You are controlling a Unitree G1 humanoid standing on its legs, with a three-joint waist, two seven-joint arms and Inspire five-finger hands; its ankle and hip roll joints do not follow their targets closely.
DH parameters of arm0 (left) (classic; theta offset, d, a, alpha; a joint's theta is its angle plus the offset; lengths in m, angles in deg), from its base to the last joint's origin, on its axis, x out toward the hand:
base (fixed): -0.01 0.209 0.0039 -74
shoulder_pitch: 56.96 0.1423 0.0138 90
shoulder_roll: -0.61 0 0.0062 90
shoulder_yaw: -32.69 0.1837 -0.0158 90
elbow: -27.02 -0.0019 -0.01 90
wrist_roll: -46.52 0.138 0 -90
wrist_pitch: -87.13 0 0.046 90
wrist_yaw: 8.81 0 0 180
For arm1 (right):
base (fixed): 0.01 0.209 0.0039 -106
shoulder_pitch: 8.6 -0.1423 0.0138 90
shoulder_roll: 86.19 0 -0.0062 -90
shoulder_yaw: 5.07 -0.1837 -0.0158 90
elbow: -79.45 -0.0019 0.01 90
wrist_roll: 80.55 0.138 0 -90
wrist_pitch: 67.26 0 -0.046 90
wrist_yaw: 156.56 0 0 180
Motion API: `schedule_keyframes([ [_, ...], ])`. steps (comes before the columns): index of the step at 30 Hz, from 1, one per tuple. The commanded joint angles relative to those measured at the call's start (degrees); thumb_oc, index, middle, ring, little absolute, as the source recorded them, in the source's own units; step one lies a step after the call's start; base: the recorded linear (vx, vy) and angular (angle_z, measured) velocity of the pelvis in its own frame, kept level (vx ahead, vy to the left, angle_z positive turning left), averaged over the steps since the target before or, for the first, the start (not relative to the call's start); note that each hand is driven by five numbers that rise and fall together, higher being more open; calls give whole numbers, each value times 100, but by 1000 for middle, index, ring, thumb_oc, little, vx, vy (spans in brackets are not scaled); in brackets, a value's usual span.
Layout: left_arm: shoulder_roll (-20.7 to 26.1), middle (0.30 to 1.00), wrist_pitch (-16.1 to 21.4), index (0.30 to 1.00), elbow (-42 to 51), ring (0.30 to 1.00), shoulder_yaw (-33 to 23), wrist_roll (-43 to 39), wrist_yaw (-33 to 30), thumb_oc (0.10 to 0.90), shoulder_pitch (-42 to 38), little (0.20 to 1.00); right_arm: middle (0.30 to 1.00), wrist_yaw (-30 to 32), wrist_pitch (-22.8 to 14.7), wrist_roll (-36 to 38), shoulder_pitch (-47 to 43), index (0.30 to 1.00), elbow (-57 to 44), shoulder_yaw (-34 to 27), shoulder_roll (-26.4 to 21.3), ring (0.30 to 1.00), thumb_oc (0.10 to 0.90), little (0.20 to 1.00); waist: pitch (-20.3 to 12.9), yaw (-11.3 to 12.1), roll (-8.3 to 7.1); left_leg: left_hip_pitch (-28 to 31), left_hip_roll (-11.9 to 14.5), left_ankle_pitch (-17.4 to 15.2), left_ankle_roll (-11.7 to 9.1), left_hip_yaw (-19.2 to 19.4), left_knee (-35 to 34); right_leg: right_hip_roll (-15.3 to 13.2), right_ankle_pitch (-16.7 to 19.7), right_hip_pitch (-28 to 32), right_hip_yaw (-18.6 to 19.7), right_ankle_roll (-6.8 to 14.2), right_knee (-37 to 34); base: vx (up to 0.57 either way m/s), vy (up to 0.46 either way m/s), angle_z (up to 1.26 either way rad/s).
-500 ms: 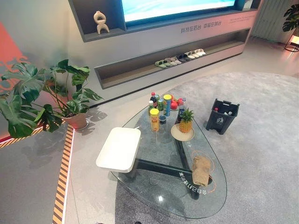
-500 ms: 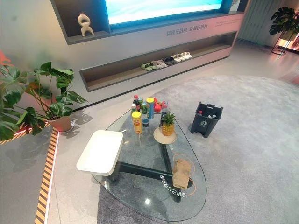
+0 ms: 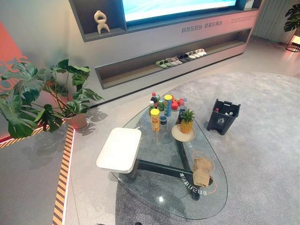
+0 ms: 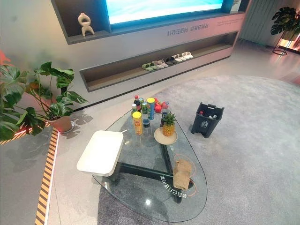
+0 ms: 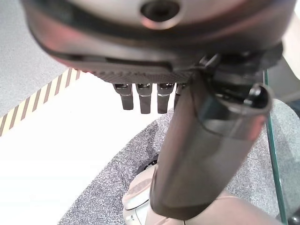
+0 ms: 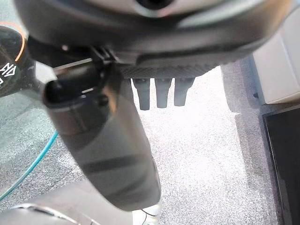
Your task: Wipe the table with a cloth and put it in the basket.
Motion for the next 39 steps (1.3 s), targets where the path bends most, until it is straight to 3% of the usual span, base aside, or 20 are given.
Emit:
schedule_keyframes([
  [1, 138, 900, -20, 900, -387, 900, -92, 88, -220, 800, -581, 900, 900, 60, 159, -129, -461, 900, 294, 178, -63, 900, 800, 900, 232, 80, -124, 372, 202, -668, -201, 272, 38, -261, -26, -107, -270, 266, 27, 0, 0, 0],
  [19, 202, 900, -63, 900, -397, 900, -253, -92, -292, 800, -453, 900, 900, 162, 183, -24, -373, 900, 373, -48, -206, 900, 800, 900, 380, 83, -107, 112, 126, -546, -185, 244, 38, -252, 100, -350, -204, 292, 27, 15, 0, 0],
  [26, 438, 900, 77, 900, -187, 900, -372, -1549, -493, 800, -1169, 900, 900, 189, 309, 465, -1097, 900, 229, 102, -488, 900, 800, 900, 1013, 15, 17, -656, 6, -329, -102, 95, 38, -178, 316, -1191, 78, 173, 27, -167, 38, 0],
  [29, 673, 900, 221, 900, -110, 900, -572, -2370, -487, 800, -1634, 900, 900, 328, 314, 693, -1571, 900, 163, 90, -665, 900, 800, 900, 1450, -17, 43, -1053, -20, -229, -70, 40, 38, -112, 447, -1617, 212, 84, 27, -186, 32, 3],
  [35, 1034, 900, 435, 900, -145, 900, -912, -4321, -385, 800, -2502, 900, 900, 582, 119, 1089, -2351, 900, 14, 139, -956, 900, 800, 900, 2191, -3, -32, -1898, -115, -7, -33, -75, 255, -84, 387, -2547, 340, -5, 600, -217, 3, -2],
  [39, 1032, 900, 604, 900, 61, 900, -1014, -4890, -378, 800, -2653, 900, 900, 893, -46, 1217, -2537, 900, -63, 125, -1036, 900, 800, 900, 2375, 1, -57, -2337, -160, -83, -22, -121, 591, -125, 355, -2956, 354, 7, 845, -120, -14, -3],
])
